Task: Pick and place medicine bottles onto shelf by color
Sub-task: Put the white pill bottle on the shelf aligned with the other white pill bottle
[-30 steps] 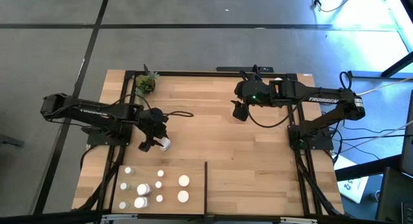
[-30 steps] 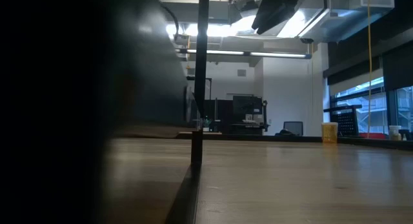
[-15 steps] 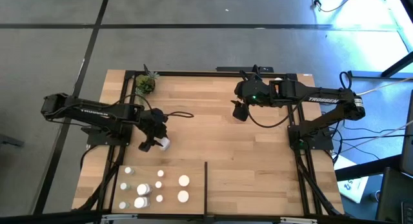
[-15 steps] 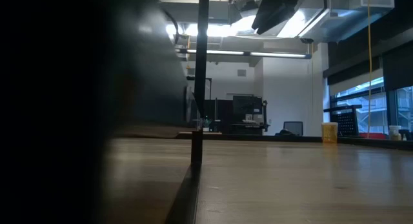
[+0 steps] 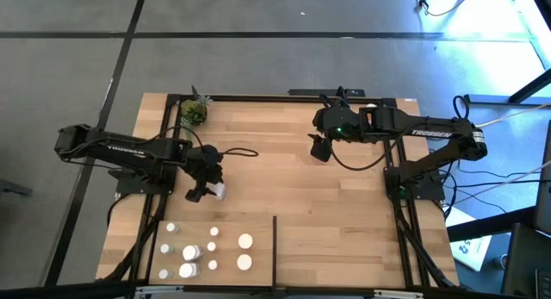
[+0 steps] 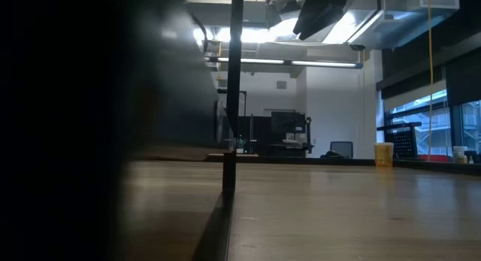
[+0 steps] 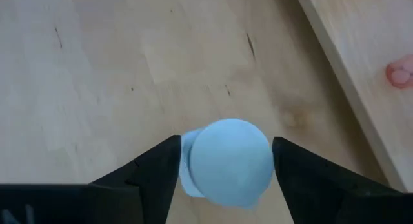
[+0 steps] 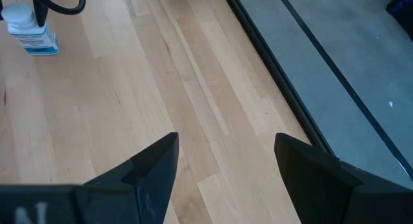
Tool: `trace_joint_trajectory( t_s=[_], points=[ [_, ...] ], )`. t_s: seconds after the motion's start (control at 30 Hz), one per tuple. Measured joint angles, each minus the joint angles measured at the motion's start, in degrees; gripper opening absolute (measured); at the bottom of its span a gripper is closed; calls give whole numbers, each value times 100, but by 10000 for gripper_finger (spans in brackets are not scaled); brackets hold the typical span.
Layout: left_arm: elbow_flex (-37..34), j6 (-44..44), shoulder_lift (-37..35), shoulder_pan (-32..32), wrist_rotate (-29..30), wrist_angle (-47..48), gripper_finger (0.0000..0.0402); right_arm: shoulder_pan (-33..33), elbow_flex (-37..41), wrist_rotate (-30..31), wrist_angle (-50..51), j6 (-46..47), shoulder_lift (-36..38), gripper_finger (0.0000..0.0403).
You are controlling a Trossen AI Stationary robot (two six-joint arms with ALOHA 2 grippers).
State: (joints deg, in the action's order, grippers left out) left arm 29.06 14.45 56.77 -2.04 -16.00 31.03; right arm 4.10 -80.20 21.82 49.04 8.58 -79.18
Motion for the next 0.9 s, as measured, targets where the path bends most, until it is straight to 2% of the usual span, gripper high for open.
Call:
trace_joint_trajectory(
  t_s=[0.23,0.4,0.73,0.9],
  points=[
    [0,105,0,-2,-284,88,267,-1,0,0,1,0,0,257],
    [0,372,-60,-2,-294,90,272,0,0,0,0,0,0,257],
    [0,539,-537,-2,616,93,273,0,0,0,0,0,0,257],
    [0,514,-836,0,596,87,273,-2,0,0,0,0,0,257]
  ],
)
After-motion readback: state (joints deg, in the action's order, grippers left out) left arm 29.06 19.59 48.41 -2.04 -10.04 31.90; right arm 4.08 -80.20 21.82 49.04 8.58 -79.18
